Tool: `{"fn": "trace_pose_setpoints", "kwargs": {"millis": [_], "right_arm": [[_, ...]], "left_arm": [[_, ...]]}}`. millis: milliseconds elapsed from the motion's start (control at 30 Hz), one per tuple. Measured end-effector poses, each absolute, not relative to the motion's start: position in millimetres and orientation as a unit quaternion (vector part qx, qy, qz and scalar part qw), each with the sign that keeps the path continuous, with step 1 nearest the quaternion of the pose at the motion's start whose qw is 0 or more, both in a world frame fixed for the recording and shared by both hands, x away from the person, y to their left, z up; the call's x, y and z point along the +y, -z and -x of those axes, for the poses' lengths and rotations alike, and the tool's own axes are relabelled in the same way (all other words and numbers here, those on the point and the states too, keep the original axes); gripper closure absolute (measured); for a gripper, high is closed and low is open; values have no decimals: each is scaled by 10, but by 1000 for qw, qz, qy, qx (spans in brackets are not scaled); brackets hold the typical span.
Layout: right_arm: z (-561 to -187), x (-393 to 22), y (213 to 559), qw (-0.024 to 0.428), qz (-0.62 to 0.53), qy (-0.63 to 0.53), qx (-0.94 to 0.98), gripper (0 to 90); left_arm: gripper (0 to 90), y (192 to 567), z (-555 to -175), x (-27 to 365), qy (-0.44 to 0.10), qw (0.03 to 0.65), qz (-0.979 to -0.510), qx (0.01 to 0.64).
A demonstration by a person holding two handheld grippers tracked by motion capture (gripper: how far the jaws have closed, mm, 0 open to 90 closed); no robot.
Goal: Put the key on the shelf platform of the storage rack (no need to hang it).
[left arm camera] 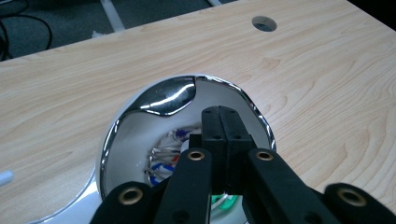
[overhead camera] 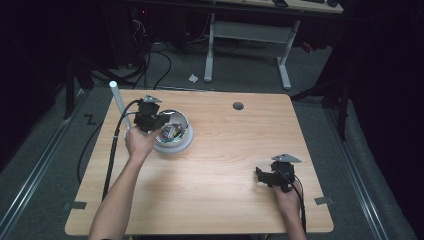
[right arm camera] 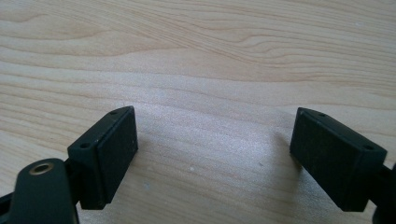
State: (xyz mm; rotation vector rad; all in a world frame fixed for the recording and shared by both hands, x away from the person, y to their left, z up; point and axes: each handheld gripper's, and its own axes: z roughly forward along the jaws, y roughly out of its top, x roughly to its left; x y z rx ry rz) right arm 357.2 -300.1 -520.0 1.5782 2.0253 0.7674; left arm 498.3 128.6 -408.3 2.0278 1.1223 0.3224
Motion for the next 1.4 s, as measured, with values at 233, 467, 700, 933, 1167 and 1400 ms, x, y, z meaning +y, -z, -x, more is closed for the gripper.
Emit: {"fn": "trace_pose_setpoints", "kwargs": {"millis": [233, 467, 700, 933, 1167, 1400], "right_arm": [[-3572, -3001, 5200, 229, -573, -279, 736, 151], [-3572, -3001, 5200, 229, -573, -279, 736, 151], [-3572, -3000, 5200, 229, -573, -279, 736, 151], [-3572, -3000, 5200, 229, -573, -279, 736, 151], [-3572, -3000, 5200, 229, -573, -279, 736, 151], [-3572, -3000, 5200, 229, -573, -279, 736, 151]], "left_arm": [[900, 4181, -4921, 1281, -117, 387, -802, 440], [778, 4217, -4781, 1324, -110, 403, -794, 441], [598, 4197, -4591, 1357, -123, 413, -786, 443], [519, 4173, -4438, 1338, -126, 412, -790, 436], [478, 4156, -4290, 1334, -128, 422, -785, 435], [457, 4148, -4173, 1344, -132, 427, -782, 434]]}}
